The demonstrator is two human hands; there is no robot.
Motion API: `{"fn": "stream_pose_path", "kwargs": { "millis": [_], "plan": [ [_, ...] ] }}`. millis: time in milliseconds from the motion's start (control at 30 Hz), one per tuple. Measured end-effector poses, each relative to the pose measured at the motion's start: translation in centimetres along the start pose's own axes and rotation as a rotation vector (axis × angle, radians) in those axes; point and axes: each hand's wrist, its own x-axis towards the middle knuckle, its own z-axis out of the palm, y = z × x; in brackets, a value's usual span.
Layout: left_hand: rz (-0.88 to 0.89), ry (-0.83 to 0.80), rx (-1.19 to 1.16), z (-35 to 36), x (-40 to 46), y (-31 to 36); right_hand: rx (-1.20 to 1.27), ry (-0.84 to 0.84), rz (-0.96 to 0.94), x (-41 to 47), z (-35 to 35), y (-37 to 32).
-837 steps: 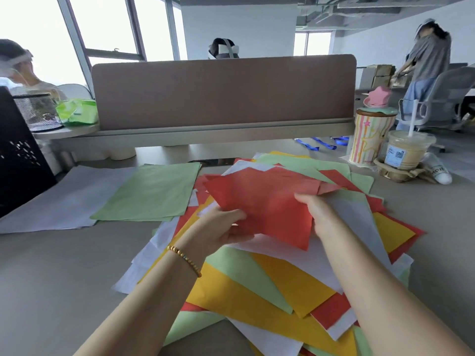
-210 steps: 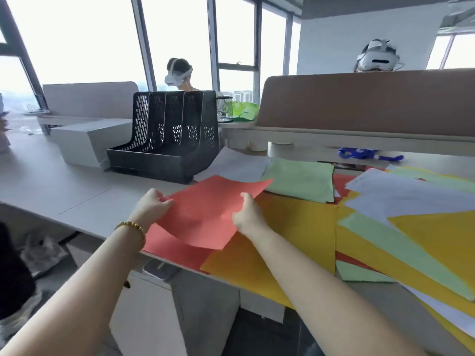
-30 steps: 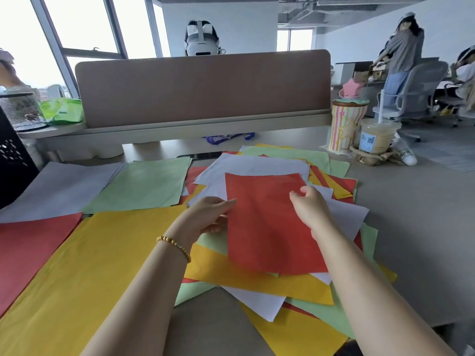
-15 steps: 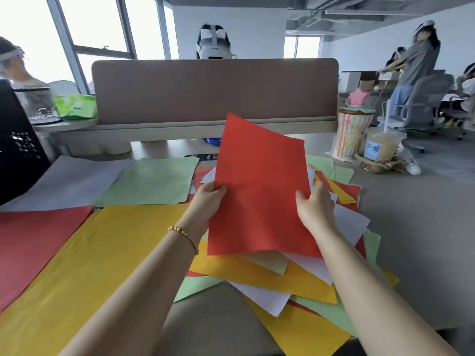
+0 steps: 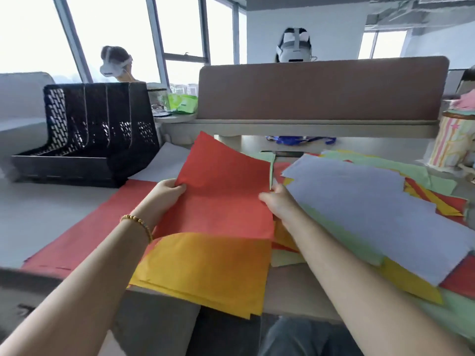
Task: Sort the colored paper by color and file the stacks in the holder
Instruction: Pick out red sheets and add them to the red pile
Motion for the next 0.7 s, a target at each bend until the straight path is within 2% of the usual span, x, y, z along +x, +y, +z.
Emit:
{"fn": "stream_pose_path", "kwargs": {
  "millis": [100,233,367,500,600,700],
  "plan": [
    [0.004,0.113,0.267,-4.2,0.0,-1.9,-0.107,-0.06,0.022,-0.9,4.8,-1.1],
    [-0.027,0.278,0.486,-8.4,-0.4,-3.6,-0.082,-0.185,-0.06,-1.5,9.2,-2.7],
    [0.05,0.305,0.65,-11.2,-1.0,-5.1,-0.152,-0.294,-0.154,-1.9,12.7,-4.2],
    [0.111,0.396,0.872,-12.1,-0.7,-6.0,-0.18,-0.352,-0.099,-2.0,16.0,-4.1],
    [0.138,0.249,0.96,-10.6,-0.6,-6.1,-0.169,-0.365,-0.072,-1.7,17.8,-3.7],
    [0.0,0.052,1.051,-8.8,-0.3,-6.8,-0.28,-0.393,-0.107,-1.6,18.3,-3.8]
  ]
}}
